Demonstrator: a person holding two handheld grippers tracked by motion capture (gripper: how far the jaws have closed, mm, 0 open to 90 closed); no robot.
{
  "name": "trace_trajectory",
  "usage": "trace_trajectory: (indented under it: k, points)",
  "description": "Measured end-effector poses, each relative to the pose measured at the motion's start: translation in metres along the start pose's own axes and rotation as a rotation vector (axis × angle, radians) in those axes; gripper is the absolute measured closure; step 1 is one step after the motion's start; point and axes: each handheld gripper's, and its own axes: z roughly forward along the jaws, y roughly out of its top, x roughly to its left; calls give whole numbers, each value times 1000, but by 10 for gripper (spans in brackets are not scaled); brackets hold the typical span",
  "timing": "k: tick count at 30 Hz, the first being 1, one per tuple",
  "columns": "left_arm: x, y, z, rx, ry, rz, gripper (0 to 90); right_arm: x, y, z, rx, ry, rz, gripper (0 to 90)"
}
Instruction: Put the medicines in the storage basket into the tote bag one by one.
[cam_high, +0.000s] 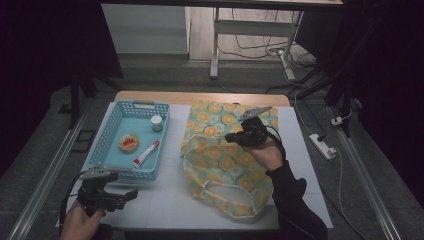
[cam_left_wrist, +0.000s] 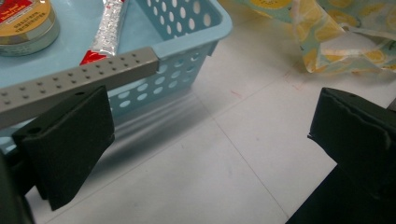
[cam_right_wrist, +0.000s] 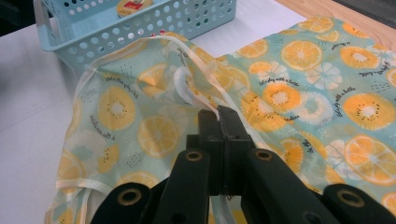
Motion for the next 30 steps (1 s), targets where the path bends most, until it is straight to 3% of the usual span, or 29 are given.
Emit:
trace_trajectory:
  k: [3,9,17,24,30]
  points:
    - [2,5,-1,-10,-6,1,1,-1,0,-1,-2,0,1,900]
    - [8,18,1,-8,30,22,4,-2,-1,-1,-2,1,3,900]
    - [19,33,7,-12,68,13,5,-3,-1,-1,-2,0,6,900]
    - [30,46,13,27,111,15,8,-3,-1,-2,-4,0,5,900]
    - [43,59,20,55,114,19,12,-3,-1,-1,-2,0,4,900]
